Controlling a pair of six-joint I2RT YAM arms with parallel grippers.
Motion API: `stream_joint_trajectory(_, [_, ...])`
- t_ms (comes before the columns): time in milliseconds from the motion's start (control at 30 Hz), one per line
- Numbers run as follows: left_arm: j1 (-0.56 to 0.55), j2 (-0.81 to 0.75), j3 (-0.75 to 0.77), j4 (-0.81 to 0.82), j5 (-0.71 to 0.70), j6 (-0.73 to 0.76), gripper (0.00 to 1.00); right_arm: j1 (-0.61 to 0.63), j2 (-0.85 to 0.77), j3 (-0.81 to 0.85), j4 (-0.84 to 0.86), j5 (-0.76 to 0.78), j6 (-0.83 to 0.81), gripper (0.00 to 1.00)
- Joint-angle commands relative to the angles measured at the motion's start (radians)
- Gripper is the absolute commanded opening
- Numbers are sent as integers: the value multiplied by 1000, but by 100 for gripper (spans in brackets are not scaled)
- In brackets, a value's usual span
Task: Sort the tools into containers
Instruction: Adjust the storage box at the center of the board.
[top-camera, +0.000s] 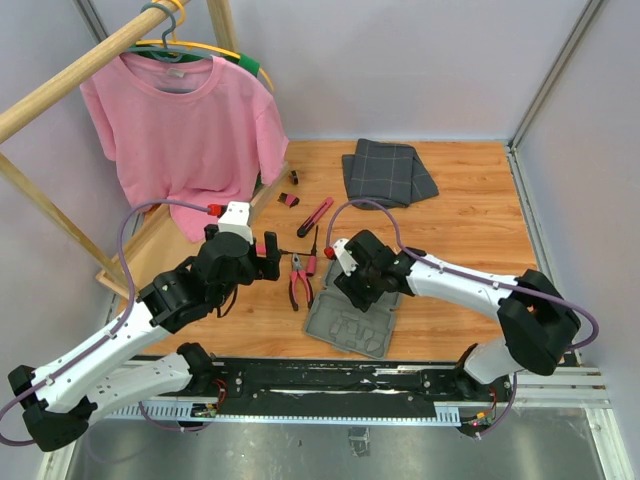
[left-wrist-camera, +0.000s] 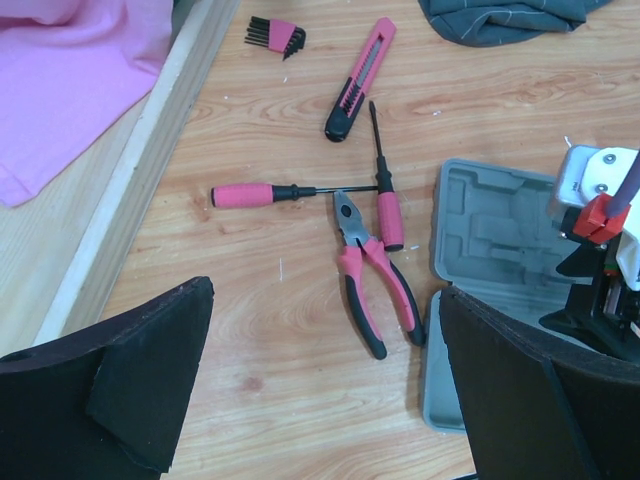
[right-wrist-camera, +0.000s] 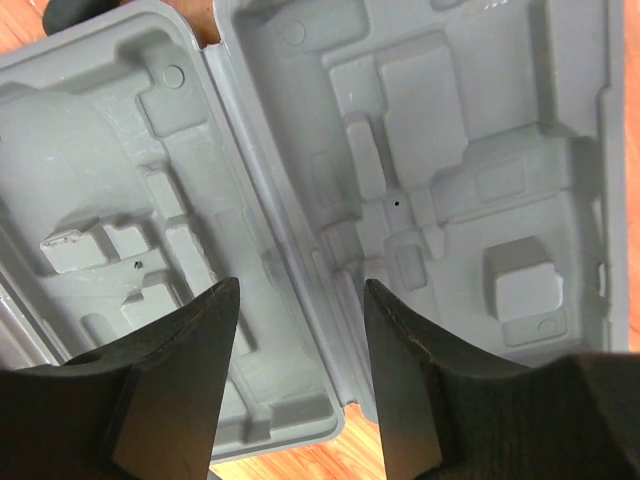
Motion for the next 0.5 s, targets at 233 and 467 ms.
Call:
stream_joint_trajectory(233, [9,-21,-9,25,-48,0,99,20,67,82,-41,-12,-54,55])
stream_joint_trajectory(467, [9,-24,-9,24,-53,-2,99,27,121,94,-41,-18,-47,54])
